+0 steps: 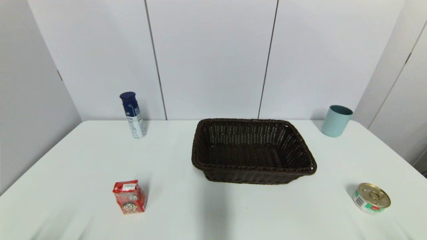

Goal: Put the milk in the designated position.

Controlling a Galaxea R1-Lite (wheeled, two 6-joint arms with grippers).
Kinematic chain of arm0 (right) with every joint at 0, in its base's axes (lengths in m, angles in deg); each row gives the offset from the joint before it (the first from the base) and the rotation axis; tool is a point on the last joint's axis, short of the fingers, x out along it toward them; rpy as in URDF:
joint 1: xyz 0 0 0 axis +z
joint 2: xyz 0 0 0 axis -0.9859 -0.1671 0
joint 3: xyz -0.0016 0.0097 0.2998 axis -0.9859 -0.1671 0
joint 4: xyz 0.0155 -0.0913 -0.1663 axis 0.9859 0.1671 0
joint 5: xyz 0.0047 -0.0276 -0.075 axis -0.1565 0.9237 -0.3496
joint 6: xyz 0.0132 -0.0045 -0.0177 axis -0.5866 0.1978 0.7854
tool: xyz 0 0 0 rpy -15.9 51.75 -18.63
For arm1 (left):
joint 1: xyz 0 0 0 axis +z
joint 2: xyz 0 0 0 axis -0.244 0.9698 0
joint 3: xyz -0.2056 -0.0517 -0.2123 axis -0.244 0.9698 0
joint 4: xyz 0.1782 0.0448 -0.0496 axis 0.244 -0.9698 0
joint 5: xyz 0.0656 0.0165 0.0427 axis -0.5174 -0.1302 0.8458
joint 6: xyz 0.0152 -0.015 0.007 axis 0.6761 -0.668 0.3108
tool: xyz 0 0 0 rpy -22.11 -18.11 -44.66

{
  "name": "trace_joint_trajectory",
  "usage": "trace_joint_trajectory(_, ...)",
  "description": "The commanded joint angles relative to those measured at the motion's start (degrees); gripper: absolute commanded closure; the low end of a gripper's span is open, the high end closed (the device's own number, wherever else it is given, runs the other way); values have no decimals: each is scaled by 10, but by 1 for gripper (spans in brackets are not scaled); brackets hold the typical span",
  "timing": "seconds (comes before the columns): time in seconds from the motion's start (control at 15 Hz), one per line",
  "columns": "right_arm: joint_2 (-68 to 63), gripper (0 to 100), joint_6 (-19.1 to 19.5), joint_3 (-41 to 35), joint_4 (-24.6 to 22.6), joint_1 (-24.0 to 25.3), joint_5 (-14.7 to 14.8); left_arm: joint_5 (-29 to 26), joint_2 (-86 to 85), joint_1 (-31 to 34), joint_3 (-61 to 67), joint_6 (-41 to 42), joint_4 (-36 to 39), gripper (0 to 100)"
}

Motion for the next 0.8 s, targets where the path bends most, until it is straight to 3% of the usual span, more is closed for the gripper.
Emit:
trace_joint_trajectory(0.07, -1, 0, -1, 0, 0, 0, 0, 0, 0, 0, 0, 0, 0, 0)
trace_joint_trajectory(0.4, -1, 0, -1, 0, 0, 0, 0, 1, 26, 0, -10, 4, 0, 0)
trace_joint_trajectory(0.6, -1, 0, -1, 0, 0, 0, 0, -16, 165, 2, -80, 102, 14, 0)
trace_joint_trajectory(0.8, -1, 0, -1, 0, 0, 0, 1, -148, 355, -12, -158, 144, 24, 0)
